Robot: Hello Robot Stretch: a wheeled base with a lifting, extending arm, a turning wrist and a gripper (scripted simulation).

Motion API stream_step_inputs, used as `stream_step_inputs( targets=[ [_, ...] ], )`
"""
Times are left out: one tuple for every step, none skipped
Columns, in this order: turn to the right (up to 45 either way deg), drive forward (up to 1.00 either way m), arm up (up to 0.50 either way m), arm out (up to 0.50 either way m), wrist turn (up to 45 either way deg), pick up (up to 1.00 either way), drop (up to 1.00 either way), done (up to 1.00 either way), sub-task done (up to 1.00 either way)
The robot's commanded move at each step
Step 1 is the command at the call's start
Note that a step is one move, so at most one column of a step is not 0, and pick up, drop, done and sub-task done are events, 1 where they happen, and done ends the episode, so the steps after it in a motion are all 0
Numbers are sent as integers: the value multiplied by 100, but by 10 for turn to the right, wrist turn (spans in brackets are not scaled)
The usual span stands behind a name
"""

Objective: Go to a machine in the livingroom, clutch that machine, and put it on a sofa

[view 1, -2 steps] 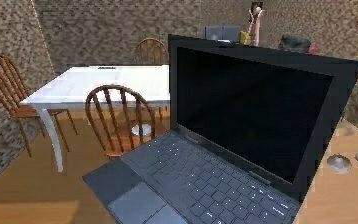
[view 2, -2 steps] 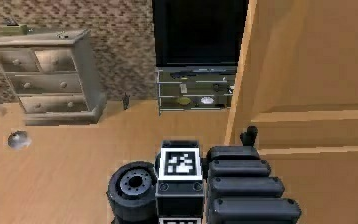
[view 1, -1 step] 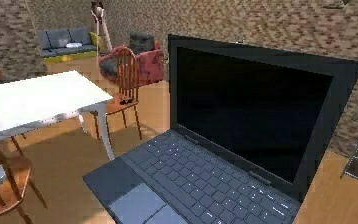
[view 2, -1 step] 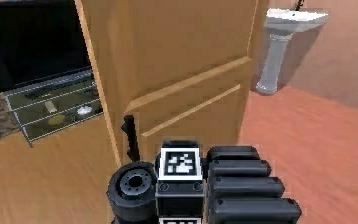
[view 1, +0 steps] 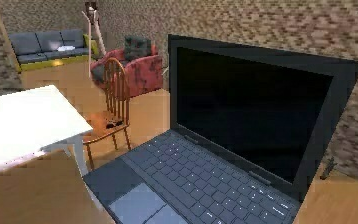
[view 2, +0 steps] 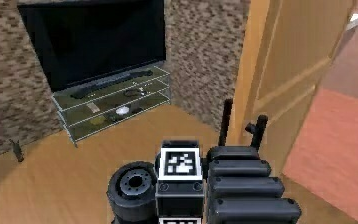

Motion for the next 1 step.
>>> stream_step_inputs(
  targets=[
    [120,0,0,0,0,0,0,0,0]
  ],
)
